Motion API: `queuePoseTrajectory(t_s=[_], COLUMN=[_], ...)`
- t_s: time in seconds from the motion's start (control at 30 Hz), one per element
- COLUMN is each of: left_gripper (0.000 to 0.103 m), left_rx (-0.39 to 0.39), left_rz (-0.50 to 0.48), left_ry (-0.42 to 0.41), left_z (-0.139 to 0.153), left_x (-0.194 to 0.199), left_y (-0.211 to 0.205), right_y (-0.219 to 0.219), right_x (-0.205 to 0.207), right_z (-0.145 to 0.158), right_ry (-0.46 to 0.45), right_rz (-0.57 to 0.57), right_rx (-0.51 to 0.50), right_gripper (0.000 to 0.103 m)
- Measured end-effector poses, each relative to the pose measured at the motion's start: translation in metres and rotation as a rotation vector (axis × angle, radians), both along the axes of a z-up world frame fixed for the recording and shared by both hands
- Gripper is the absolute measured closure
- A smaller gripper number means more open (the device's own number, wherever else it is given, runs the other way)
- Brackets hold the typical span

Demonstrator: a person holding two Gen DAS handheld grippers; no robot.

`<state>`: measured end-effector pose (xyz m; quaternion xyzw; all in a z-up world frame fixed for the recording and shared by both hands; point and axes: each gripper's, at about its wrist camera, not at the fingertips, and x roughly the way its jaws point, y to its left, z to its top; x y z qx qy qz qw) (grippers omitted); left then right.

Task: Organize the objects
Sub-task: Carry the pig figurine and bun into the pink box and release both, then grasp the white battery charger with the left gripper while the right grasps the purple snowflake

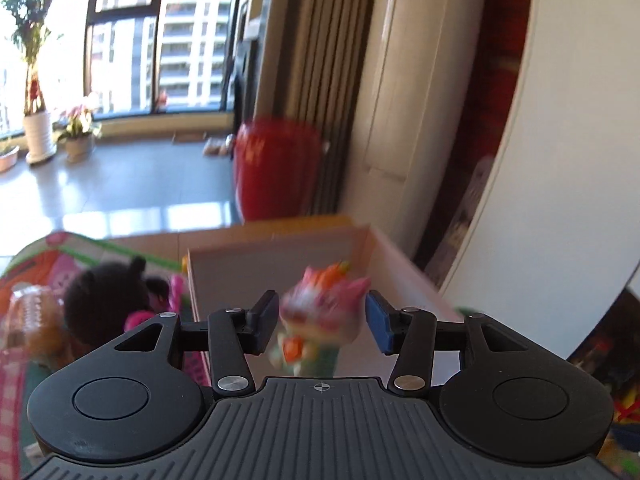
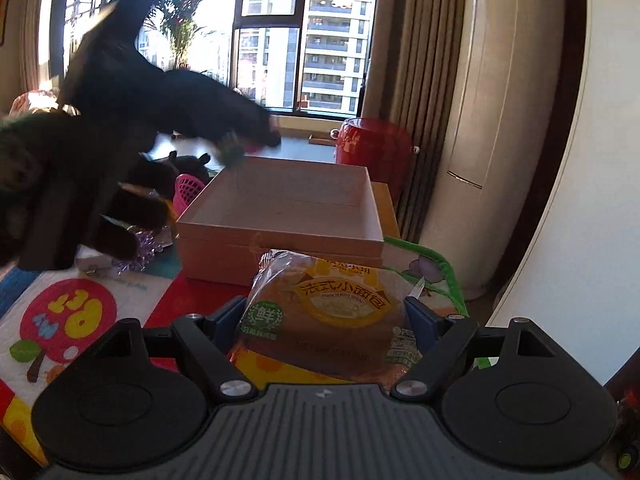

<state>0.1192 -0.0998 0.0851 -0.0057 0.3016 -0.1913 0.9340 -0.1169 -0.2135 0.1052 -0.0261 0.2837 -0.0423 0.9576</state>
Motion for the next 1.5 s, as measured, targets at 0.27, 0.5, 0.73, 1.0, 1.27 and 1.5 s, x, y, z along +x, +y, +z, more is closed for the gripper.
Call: queuePoseTrajectory(t_s=[0.27,0.5,0.73,1.0,1.27,1.5], left_gripper=[0.050,0.050,0.050,0.050,0.042,0.049], left_rx=[-0.117,0.026,-0.041,-0.143,0.051,0.055], left_rz=[0.033,0.213,0.370,0.400,0.372,0.330], left_ry=[-0.129,-0.028,0.109,0.174,0.126,0.093], left_z=[-0.003,-0.026,-0.042,-0.057,-0.070,-0.069], left_x=[-0.038,-0.084,-0.104,-0.084,-0.061,-0.074], left_y=[0.070,0.146,0.212,0.198,0.160,0.175], right_y=[-0.011,0.004,0.017,0.071,0.085,0.111], right_x=[0.015,0.081,0.136,0.094,0.054,0.065], right_z=[0.001,0.043,0.054,-0.020,-0.061,-0.050], right_ry=[-0.016,-0.165,-0.101,0.046,0.133,0.119], right_rz=[0.017,0.070,0.072,0.105,0.115,0.162], right_rx=[0.052,0.039,0.212,0.035,-0.044,-0.049], right_gripper=[0.020,0.015,0.000,0.000,0.000,0.000])
